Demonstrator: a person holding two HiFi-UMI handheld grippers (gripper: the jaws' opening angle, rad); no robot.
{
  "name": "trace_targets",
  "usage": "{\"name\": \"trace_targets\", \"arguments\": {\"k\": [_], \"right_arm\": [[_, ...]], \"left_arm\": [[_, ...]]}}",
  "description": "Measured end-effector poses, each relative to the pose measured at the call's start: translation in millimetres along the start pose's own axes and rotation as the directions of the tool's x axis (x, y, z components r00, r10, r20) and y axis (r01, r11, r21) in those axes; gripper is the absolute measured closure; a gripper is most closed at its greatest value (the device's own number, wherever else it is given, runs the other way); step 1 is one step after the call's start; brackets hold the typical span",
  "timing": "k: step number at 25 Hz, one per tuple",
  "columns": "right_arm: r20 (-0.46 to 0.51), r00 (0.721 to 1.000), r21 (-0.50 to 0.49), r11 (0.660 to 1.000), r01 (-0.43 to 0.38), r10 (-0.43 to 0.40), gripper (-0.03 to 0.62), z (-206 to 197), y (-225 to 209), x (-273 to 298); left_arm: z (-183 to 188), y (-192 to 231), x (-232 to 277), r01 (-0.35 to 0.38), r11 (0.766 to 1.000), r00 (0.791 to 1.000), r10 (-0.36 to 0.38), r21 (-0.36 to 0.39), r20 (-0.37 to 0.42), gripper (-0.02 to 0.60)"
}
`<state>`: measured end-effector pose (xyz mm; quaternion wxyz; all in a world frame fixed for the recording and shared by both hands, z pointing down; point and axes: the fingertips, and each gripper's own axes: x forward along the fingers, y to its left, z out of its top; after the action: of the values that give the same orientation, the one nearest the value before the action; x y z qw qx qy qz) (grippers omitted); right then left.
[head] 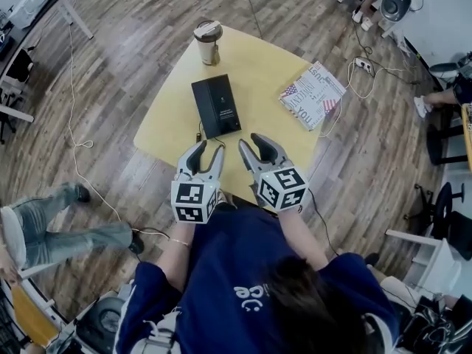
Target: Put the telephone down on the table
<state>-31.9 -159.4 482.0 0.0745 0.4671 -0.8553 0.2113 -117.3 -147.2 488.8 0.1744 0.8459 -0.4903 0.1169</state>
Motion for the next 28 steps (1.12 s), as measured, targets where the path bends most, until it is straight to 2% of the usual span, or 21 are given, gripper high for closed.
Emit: {"name": "trace_targets", "arguments": {"k": [5,9,14,23,28], "right_arm": [[-0.001,0.999,-0.029,0.999,0.034,-0.034,0.544,-2.8,-3.8,-2.8],[-0.009,0.999,-0.029,0.999,0.042,-0.042,0.583,-3.6,-3.3,-1.5],[-0.020,0.998,-0.056,0.996,0.063,-0.064,0.585,-6.3,-4.2,-2.7],[-0.034,0.996,-0.106,0.991,0.077,-0.081,0.585,-5.2,-9.2,-4.9],[-0.044,0.996,-0.114,0.990,0.077,-0.082,0.585,-9.8,-8.5,-5.3]], "left_arm": [[4.6,-6.5,4.1,0.010,1.000,1.000,-0.010,0.026,0.007,0.485],[5.3,-4.9,2.4,0.008,1.000,1.000,-0.008,-0.006,0.010,0.577],[6.9,-4.7,1.0,0.011,1.000,1.000,-0.011,-0.012,0.019,0.578],[10.0,-9.3,4.8,0.019,0.999,1.000,-0.020,0.041,0.016,0.578],[9.9,-8.7,6.4,0.038,0.999,0.999,-0.037,-0.039,0.029,0.578]]}}
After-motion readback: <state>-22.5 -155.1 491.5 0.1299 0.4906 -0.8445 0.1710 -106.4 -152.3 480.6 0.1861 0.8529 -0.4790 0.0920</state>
